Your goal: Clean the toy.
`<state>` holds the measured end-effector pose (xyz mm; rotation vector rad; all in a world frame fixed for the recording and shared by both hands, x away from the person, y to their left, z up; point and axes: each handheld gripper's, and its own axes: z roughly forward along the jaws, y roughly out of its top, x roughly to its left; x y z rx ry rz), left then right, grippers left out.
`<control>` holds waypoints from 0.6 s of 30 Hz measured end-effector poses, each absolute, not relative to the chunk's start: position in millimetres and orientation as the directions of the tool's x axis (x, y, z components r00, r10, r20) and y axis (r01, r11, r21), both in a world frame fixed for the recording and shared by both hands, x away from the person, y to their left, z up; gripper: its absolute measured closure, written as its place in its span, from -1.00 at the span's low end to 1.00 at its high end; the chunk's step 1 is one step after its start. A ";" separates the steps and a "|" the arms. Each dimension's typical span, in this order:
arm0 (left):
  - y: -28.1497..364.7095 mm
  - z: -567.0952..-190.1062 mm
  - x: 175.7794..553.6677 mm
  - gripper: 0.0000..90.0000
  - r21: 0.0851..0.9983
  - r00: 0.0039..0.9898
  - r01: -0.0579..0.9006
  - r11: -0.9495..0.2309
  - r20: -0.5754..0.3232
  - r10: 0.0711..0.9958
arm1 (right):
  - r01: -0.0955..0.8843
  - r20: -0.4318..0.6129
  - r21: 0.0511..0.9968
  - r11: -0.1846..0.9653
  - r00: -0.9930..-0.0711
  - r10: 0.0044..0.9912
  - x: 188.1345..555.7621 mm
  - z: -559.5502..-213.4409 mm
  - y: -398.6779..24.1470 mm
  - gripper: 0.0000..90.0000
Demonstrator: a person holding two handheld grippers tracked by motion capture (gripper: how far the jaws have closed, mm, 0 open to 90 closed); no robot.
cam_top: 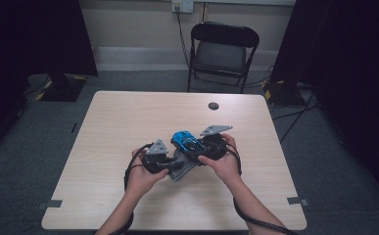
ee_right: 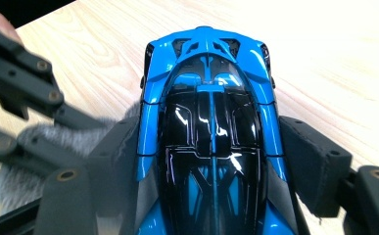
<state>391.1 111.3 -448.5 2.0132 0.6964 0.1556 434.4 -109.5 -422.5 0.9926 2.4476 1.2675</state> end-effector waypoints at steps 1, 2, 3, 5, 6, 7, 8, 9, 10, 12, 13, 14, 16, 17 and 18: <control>109.9 -449.0 390.6 0.72 0.832 0.829 0.412 -0.372 -0.173 0.531 | 0.470 0.115 0.786 0.402 -0.749 0.652 434.8 -422.4 -109.0 -0.38; 108.9 -449.7 390.5 0.72 0.833 0.832 0.410 -0.372 -0.175 0.526 | 0.475 0.121 0.784 0.399 -0.748 0.653 435.5 -422.5 -108.6 -0.38; 107.9 -450.2 390.0 0.72 0.834 0.833 0.412 -0.367 -0.182 0.523 | 0.475 0.116 0.784 0.400 -0.745 0.657 436.0 -422.6 -108.4 -0.38; 105.9 -451.2 388.8 0.72 0.837 0.838 0.410 -0.362 -0.189 0.512 | 0.479 0.124 0.785 0.392 -0.742 0.659 437.3 -422.8 -108.5 -0.38; 104.3 -451.3 387.8 0.72 0.837 0.840 0.409 -0.364 -0.190 0.508 | 0.480 0.127 0.787 0.387 -0.740 0.660 437.8 -422.9 -108.6 -0.38; 103.3 -451.5 387.2 0.72 0.837 0.842 0.407 -0.365 -0.189 0.506 | 0.483 0.130 0.786 0.385 -0.738 0.662 438.6 -423.1 -108.5 -0.38; 102.0 -451.8 386.6 0.72 0.838 0.844 0.407 -0.365 -0.192 0.501 | 0.484 0.133 0.787 0.383 -0.738 0.661 439.0 -423.4 -108.4 -0.38; 100.7 -452.0 385.9 0.72 0.838 0.847 0.405 -0.365 -0.194 0.495 | 0.485 0.134 0.787 0.381 -0.737 0.663 439.4 -423.6 -108.2 -0.38; 99.8 -452.2 385.4 0.72 0.838 0.849 0.403 -0.367 -0.193 0.492 | 0.485 0.134 0.787 0.381 -0.737 0.663 439.9 -423.5 -107.9 -0.38; 98.3 -452.9 384.7 0.72 0.839 0.854 0.402 -0.367 -0.199 0.480 | 0.488 0.135 0.786 0.380 -0.735 0.665 440.5 -423.1 -107.6 -0.38; 97.7 -453.5 384.4 0.72 0.838 0.855 0.405 -0.366 -0.205 0.476 | 0.489 0.138 0.786 0.377 -0.734 0.665 440.9 -422.7 -107.6 -0.38; 96.7 -454.1 383.8 0.72 0.838 0.857 0.409 -0.361 -0.218 0.466 | 0.490 0.141 0.789 0.371 -0.732 0.667 441.3 -422.3 -107.6 -0.38; 95.3 -455.1 383.0 0.72 0.834 0.863 0.410 -0.370 -0.223 0.454 | 0.490 0.142 0.790 0.369 -0.731 0.667 442.2 -421.1 -107.8 -0.38; 94.3 -456.1 382.4 0.72 0.829 0.866 0.413 -0.377 -0.229 0.445 | 0.490 0.144 0.791 0.366 -0.731 0.668 442.5 -420.5 -107.9 -0.38; 93.5 -457.4 381.5 0.72 0.824 0.868 0.413 -0.388 -0.228 0.441 | 0.489 0.143 0.791 0.367 -0.731 0.667 442.9 -419.9 -108.0 -0.38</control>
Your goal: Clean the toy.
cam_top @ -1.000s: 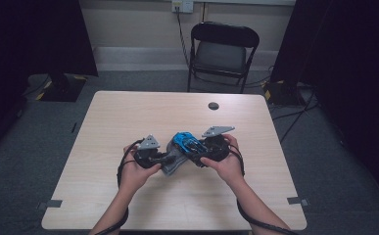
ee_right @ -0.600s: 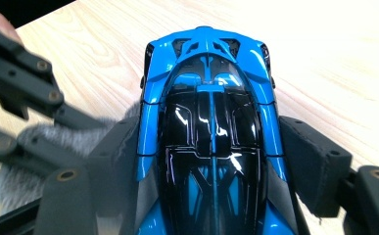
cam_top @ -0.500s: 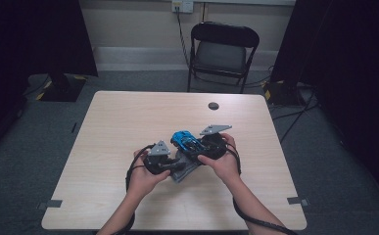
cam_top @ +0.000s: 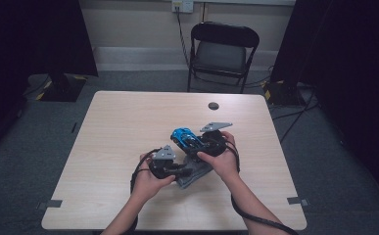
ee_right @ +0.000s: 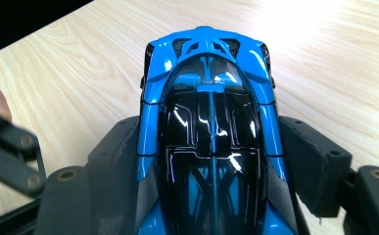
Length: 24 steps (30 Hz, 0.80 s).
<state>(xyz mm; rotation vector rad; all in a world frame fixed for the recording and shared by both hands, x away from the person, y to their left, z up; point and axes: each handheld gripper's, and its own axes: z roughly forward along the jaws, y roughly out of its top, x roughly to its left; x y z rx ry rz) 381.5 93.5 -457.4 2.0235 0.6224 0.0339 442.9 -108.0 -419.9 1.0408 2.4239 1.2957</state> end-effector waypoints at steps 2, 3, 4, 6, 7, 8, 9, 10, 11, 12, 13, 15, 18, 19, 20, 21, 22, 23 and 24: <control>93.9 -459.7 381.1 0.72 0.814 0.867 0.415 -0.406 -0.219 0.447 | 0.492 0.147 0.791 0.364 -0.730 0.667 442.9 -418.8 -108.5 -0.38; 95.4 -460.6 381.3 0.72 0.813 0.865 0.417 -0.407 -0.217 0.452 | 0.490 0.145 0.792 0.364 -0.731 0.667 442.9 -418.3 -109.0 -0.38; 97.7 -461.1 381.8 0.72 0.814 0.863 0.418 -0.404 -0.216 0.457 | 0.489 0.143 0.793 0.364 -0.730 0.668 442.6 -417.5 -109.6 -0.38; 103.7 -460.1 383.2 0.72 0.816 0.855 0.419 -0.398 -0.207 0.476 | 0.488 0.148 0.795 0.361 -0.733 0.664 442.3 -416.5 -111.7 -0.38; 107.2 -459.1 384.1 0.72 0.818 0.849 0.422 -0.392 -0.205 0.486 | 0.487 0.145 0.795 0.363 -0.733 0.665 441.9 -416.0 -112.8 -0.38; 111.0 -457.8 385.3 0.72 0.821 0.845 0.421 -0.385 -0.200 0.496 | 0.489 0.148 0.794 0.361 -0.731 0.666 441.6 -415.7 -114.0 -0.38; 114.9 -456.4 386.5 0.72 0.823 0.837 0.423 -0.380 -0.193 0.513 | 0.490 0.151 0.794 0.359 -0.732 0.664 441.4 -415.7 -115.4 -0.38; 119.3 -454.7 388.2 0.72 0.825 0.826 0.424 -0.374 -0.184 0.533 | 0.489 0.152 0.796 0.356 -0.732 0.664 440.7 -415.6 -116.6 -0.38; 123.5 -453.3 389.9 0.72 0.831 0.816 0.428 -0.357 -0.185 0.547 | 0.489 0.153 0.796 0.356 -0.733 0.663 440.1 -415.4 -117.8 -0.38; 127.6 -451.8 391.7 0.72 0.836 0.809 0.427 -0.345 -0.182 0.559 | 0.488 0.155 0.798 0.353 -0.733 0.662 439.3 -415.4 -118.8 -0.38; 131.3 -450.2 393.4 0.72 0.839 0.799 0.428 -0.337 -0.177 0.575 | 0.487 0.157 0.799 0.351 -0.734 0.661 438.6 -415.4 -119.7 -0.38; 137.6 -447.4 397.2 0.72 0.846 0.781 0.433 -0.310 -0.179 0.598 | 0.489 0.161 0.799 0.351 -0.735 0.659 436.7 -415.5 -121.0 -0.38; 145.9 -442.4 403.4 0.72 0.849 0.758 0.429 -0.308 -0.153 0.634 | 0.482 0.160 0.803 0.351 -0.741 0.652 433.4 -415.3 -122.6 -0.38; 148.9 -441.4 405.8 0.72 0.851 0.750 0.432 -0.299 -0.155 0.644 | 0.479 0.158 0.804 0.352 -0.743 0.650 432.5 -415.1 -122.7 -0.38; 152.2 -440.7 408.4 0.72 0.852 0.736 0.439 -0.286 -0.158 0.658 | 0.478 0.161 0.804 0.354 -0.747 0.645 431.5 -414.9 -123.1 -0.38; 154.1 -440.3 410.0 0.72 0.852 0.728 0.441 -0.283 -0.156 0.667 | 0.474 0.156 0.805 0.357 -0.750 0.643 430.2 -414.7 -123.4 -0.38; 156.3 -440.4 411.8 0.72 0.853 0.718 0.445 -0.272 -0.159 0.678 | 0.474 0.157 0.804 0.360 -0.752 0.640 429.8 -414.7 -123.6 -0.38; 158.5 -440.6 413.5 0.72 0.855 0.707 0.450 -0.256 -0.166 0.688 | 0.474 0.159 0.804 0.358 -0.753 0.638 429.1 -414.9 -124.1 -0.38; 160.5 -440.8 415.0 0.72 0.858 0.696 0.452 -0.244 -0.169 0.698 | 0.473 0.157 0.804 0.360 -0.753 0.638 428.3 -414.8 -124.5 -0.38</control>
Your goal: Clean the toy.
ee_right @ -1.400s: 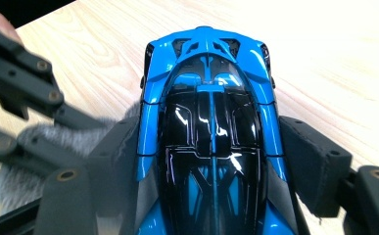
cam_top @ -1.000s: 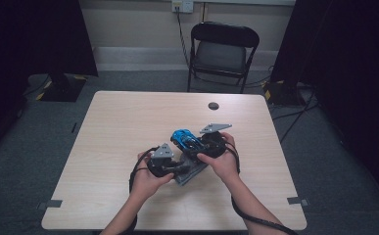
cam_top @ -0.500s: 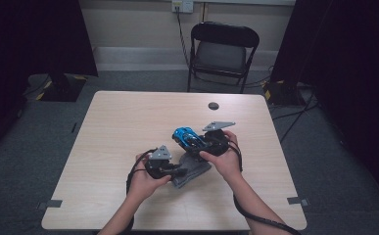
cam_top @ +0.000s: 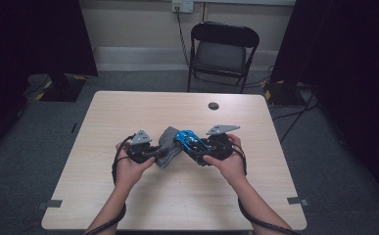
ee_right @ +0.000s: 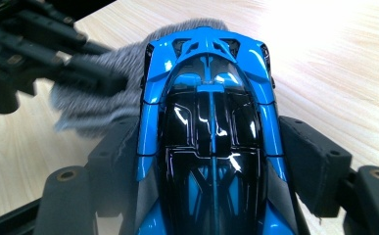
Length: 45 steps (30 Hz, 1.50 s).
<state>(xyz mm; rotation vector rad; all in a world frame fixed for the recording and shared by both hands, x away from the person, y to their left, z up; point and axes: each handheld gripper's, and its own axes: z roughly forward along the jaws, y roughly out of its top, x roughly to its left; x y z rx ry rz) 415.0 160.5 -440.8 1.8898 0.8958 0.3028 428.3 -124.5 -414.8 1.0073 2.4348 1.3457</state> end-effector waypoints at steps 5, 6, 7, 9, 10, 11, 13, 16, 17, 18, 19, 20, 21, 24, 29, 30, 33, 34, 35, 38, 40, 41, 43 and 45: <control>163.0 -442.2 419.7 0.72 0.864 0.674 0.459 -0.210 -0.184 0.715 | 0.479 0.168 0.803 0.355 -0.754 0.635 425.6 -417.8 -126.1 -0.38; 162.1 -442.6 420.1 0.72 0.864 0.675 0.458 -0.210 -0.185 0.714 | 0.478 0.168 0.802 0.359 -0.756 0.633 425.2 -418.3 -126.0 -0.38; 160.9 -442.9 420.2 0.72 0.863 0.676 0.457 -0.214 -0.181 0.714 | 0.478 0.171 0.802 0.357 -0.757 0.631 424.8 -419.2 -125.8 -0.38; 158.3 -443.4 420.1 0.72 0.869 0.685 0.448 -0.207 -0.185 0.704 | 0.477 0.170 0.801 0.361 -0.761 0.626 423.8 -420.4 -124.7 -0.38; 156.7 -443.6 419.7 0.72 0.870 0.692 0.448 -0.206 -0.191 0.696 | 0.476 0.166 0.800 0.366 -0.761 0.627 423.6 -421.2 -124.0 -0.38; 155.1 -443.7 419.1 0.72 0.870 0.697 0.446 -0.211 -0.189 0.692 | 0.477 0.169 0.801 0.363 -0.760 0.627 423.4 -421.8 -123.6 -0.38; 151.9 -444.4 417.9 0.72 0.871 0.710 0.443 -0.214 -0.194 0.677 | 0.479 0.172 0.801 0.360 -0.759 0.628 423.5 -422.3 -123.3 -0.38; 148.9 -446.9 416.3 0.72 0.870 0.722 0.445 -0.212 -0.209 0.659 | 0.482 0.183 0.804 0.348 -0.758 0.626 423.9 -422.5 -123.3 -0.38; 147.9 -448.1 415.7 0.72 0.870 0.724 0.444 -0.213 -0.208 0.658 | 0.481 0.186 0.805 0.346 -0.759 0.624 424.2 -422.4 -123.3 -0.38; 147.0 -449.2 415.3 0.72 0.870 0.727 0.444 -0.215 -0.210 0.654 | 0.485 0.191 0.804 0.344 -0.759 0.623 424.6 -422.4 -123.3 -0.38; 145.9 -450.0 415.0 0.72 0.870 0.732 0.443 -0.218 -0.211 0.648 | 0.485 0.191 0.805 0.343 -0.758 0.624 424.8 -422.4 -123.1 -0.38; 144.6 -450.4 414.3 0.72 0.870 0.733 0.443 -0.218 -0.211 0.647 | 0.483 0.188 0.805 0.344 -0.759 0.624 424.9 -422.2 -122.8 -0.38; 143.3 -450.6 413.9 0.72 0.869 0.738 0.442 -0.223 -0.210 0.642 | 0.483 0.188 0.804 0.346 -0.759 0.623 425.1 -422.2 -122.4 -0.38; 138.3 -451.0 412.5 0.72 0.866 0.752 0.438 -0.240 -0.207 0.626 | 0.488 0.191 0.803 0.343 -0.755 0.627 425.8 -421.9 -120.5 -0.38; 132.2 -450.4 409.5 0.72 0.865 0.769 0.427 -0.263 -0.194 0.608 | 0.496 0.197 0.799 0.341 -0.751 0.631 429.4 -421.9 -117.6 -0.38; 131.4 -450.5 409.1 0.72 0.864 0.772 0.426 -0.270 -0.191 0.606 | 0.496 0.197 0.796 0.345 -0.752 0.629 429.9 -422.3 -116.7 -0.38; 129.6 -450.6 407.8 0.72 0.861 0.776 0.425 -0.278 -0.189 0.602 | 0.498 0.200 0.797 0.343 -0.752 0.628 431.2 -423.1 -114.8 -0.38; 129.0 -450.5 407.3 0.72 0.860 0.779 0.426 -0.281 -0.190 0.598 | 0.500 0.202 0.796 0.341 -0.750 0.630 431.4 -423.2 -114.4 -0.38; 127.6 -450.5 406.4 0.72 0.858 0.784 0.424 -0.291 -0.186 0.592 | 0.503 0.205 0.795 0.338 -0.748 0.631 431.8 -423.2 -114.0 -0.38; 123.4 -450.8 404.5 0.72 0.855 0.796 0.418 -0.307 -0.183 0.577 | 0.506 0.206 0.793 0.339 -0.746 0.633 433.3 -423.3 -112.0 -0.38; 120.2 -450.9 403.1 0.72 0.854 0.804 0.414 -0.314 -0.182 0.566 | 0.509 0.213 0.794 0.333 -0.746 0.631 434.2 -423.1 -110.5 -0.38; 118.4 -451.1 402.3 0.72 0.854 0.810 0.408 -0.322 -0.176 0.560 | 0.510 0.212 0.793 0.334 -0.745 0.632 434.6 -422.8 -109.6 -0.38; 114.8 -451.0 400.2 0.72 0.853 0.819 0.396 -0.341 -0.160 0.551 | 0.509 0.208 0.792 0.338 -0.745 0.634 435.5 -422.3 -108.0 -0.38; 111.4 -450.9 398.0 0.72 0.852 0.829 0.390 -0.348 -0.160 0.536 | 0.509 0.209 0.793 0.335 -0.744 0.635 436.7 -422.1 -107.2 -0.38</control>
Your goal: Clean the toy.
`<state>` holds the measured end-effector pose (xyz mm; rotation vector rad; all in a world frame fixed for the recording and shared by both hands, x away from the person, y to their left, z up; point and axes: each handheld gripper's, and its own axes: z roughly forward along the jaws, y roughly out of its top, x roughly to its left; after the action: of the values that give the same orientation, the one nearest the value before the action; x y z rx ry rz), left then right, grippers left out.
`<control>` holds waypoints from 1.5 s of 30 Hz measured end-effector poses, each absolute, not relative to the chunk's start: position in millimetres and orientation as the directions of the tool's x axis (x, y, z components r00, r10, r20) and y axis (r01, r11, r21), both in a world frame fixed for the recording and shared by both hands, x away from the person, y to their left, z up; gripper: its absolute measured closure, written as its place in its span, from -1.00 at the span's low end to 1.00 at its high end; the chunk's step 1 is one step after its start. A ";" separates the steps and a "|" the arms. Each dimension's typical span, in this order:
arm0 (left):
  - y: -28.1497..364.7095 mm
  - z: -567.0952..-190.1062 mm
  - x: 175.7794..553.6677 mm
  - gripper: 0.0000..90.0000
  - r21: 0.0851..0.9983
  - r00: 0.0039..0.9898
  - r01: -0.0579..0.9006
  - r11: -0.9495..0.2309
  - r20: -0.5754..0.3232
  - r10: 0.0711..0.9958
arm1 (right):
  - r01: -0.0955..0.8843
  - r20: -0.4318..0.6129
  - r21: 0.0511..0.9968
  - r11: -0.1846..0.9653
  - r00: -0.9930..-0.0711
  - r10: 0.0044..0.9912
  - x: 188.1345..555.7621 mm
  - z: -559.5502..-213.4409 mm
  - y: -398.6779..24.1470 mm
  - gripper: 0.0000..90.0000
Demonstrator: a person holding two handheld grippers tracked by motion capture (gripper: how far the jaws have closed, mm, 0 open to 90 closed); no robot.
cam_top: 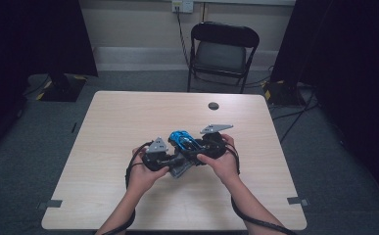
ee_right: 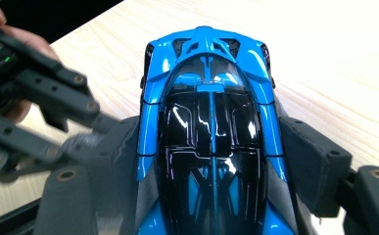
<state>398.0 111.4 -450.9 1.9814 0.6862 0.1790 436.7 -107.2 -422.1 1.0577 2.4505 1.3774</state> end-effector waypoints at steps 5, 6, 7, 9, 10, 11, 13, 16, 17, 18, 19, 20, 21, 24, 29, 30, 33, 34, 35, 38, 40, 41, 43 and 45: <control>104.1 -451.4 393.5 0.72 0.849 0.846 0.383 -0.365 -0.164 0.508 | 0.519 0.218 0.791 0.324 -0.734 0.643 440.1 -422.0 -107.4 -0.38; 103.0 -451.7 392.8 0.72 0.849 0.848 0.383 -0.364 -0.167 0.502 | 0.517 0.215 0.792 0.325 -0.734 0.645 440.6 -421.9 -107.4 -0.38; 102.0 -451.7 392.1 0.72 0.848 0.852 0.380 -0.370 -0.165 0.497 | 0.518 0.215 0.792 0.322 -0.731 0.648 440.9 -421.7 -107.4 -0.38; 99.6 -451.7 390.4 0.72 0.846 0.858 0.378 -0.376 -0.167 0.486 | 0.520 0.215 0.792 0.319 -0.728 0.651 442.0 -421.3 -107.6 -0.38; 98.4 -452.0 389.5 0.72 0.846 0.861 0.376 -0.378 -0.168 0.480 | 0.518 0.212 0.793 0.320 -0.728 0.651 442.6 -421.1 -107.7 -0.38; 97.2 -452.5 388.6 0.72 0.845 0.864 0.377 -0.380 -0.174 0.472 | 0.518 0.212 0.794 0.319 -0.727 0.654 443.1 -420.6 -108.0 -0.38; 95.2 -454.2 387.5 0.72 0.841 0.871 0.378 -0.387 -0.182 0.457 | 0.519 0.213 0.795 0.313 -0.723 0.657 443.9 -419.4 -108.4 -0.38; 93.9 -456.0 385.2 0.72 0.837 0.883 0.373 -0.401 -0.187 0.431 | 0.518 0.212 0.798 0.309 -0.721 0.660 444.8 -417.5 -109.5 -0.38; 94.3 -456.3 384.8 0.72 0.833 0.884 0.375 -0.407 -0.189 0.428 | 0.516 0.210 0.800 0.307 -0.720 0.662 444.8 -416.8 -110.2 -0.38; 95.1 -456.6 384.9 0.72 0.831 0.884 0.375 -0.410 -0.187 0.429 | 0.520 0.218 0.798 0.303 -0.719 0.660 445.3 -416.4 -111.2 -0.38; 96.3 -457.0 385.1 0.72 0.829 0.882 0.380 -0.411 -0.191 0.430 | 0.520 0.217 0.799 0.301 -0.718 0.662 445.4 -416.2 -112.2 -0.38; 98.0 -457.1 385.7 0.72 0.827 0.880 0.385 -0.411 -0.194 0.434 | 0.519 0.213 0.799 0.304 -0.717 0.664 445.5 -416.0 -113.3 -0.38; 100.3 -457.1 386.3 0.72 0.825 0.874 0.391 -0.407 -0.194 0.445 | 0.521 0.218 0.798 0.302 -0.717 0.662 445.8 -416.0 -114.4 -0.38; 110.2 -456.4 390.6 0.72 0.823 0.856 0.405 -0.399 -0.188 0.482 | 0.522 0.219 0.799 0.299 -0.716 0.663 444.9 -415.9 -117.7 -0.38; 129.9 -455.2 398.5 0.72 0.821 0.817 0.434 -0.370 -0.187 0.545 | 0.514 0.216 0.803 0.303 -0.724 0.655 441.9 -415.7 -122.0 -0.38; 134.0 -454.9 399.8 0.72 0.823 0.808 0.438 -0.362 -0.184 0.559 | 0.515 0.220 0.803 0.300 -0.724 0.653 441.3 -415.8 -122.6 -0.38; 144.5 -453.6 402.5 0.72 0.827 0.787 0.446 -0.342 -0.180 0.590 | 0.516 0.222 0.802 0.300 -0.725 0.653 439.9 -417.0 -124.6 -0.38; 147.2 -453.2 403.2 0.72 0.829 0.780 0.449 -0.334 -0.181 0.599 | 0.517 0.220 0.801 0.303 -0.724 0.654 439.3 -417.6 -125.1 -0.38; 149.7 -452.5 403.8 0.72 0.832 0.775 0.449 -0.327 -0.181 0.605 | 0.514 0.218 0.802 0.305 -0.727 0.651 438.8 -418.3 -125.6 -0.38; 155.3 -450.6 405.7 0.72 0.838 0.760 0.449 -0.309 -0.176 0.626 | 0.516 0.223 0.800 0.305 -0.729 0.648 436.4 -419.6 -126.0 -0.38; 158.6 -449.5 407.7 0.72 0.840 0.750 0.450 -0.303 -0.171 0.639 | 0.515 0.225 0.801 0.306 -0.732 0.643 435.0 -420.4 -126.0 -0.38; 160.4 -449.2 408.9 0.72 0.840 0.748 0.452 -0.298 -0.176 0.640 | 0.511 0.223 0.802 0.308 -0.735 0.640 434.1 -420.7 -126.0 -0.38; 164.5 -448.9 410.6 0.72 0.846 0.736 0.453 -0.283 -0.175 0.654 | 0.513 0.229 0.801 0.308 -0.738 0.635 431.8 -421.3 -126.1 -0.38; 167.9 -448.8 411.7 0.72 0.846 0.725 0.458 -0.274 -0.177 0.666 | 0.510 0.229 0.803 0.308 -0.742 0.630 429.1 -422.0 -126.8 -0.38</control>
<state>411.7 167.9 -448.8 1.9236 0.8640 0.2593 429.1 -126.8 -422.0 1.0677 2.4341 1.4197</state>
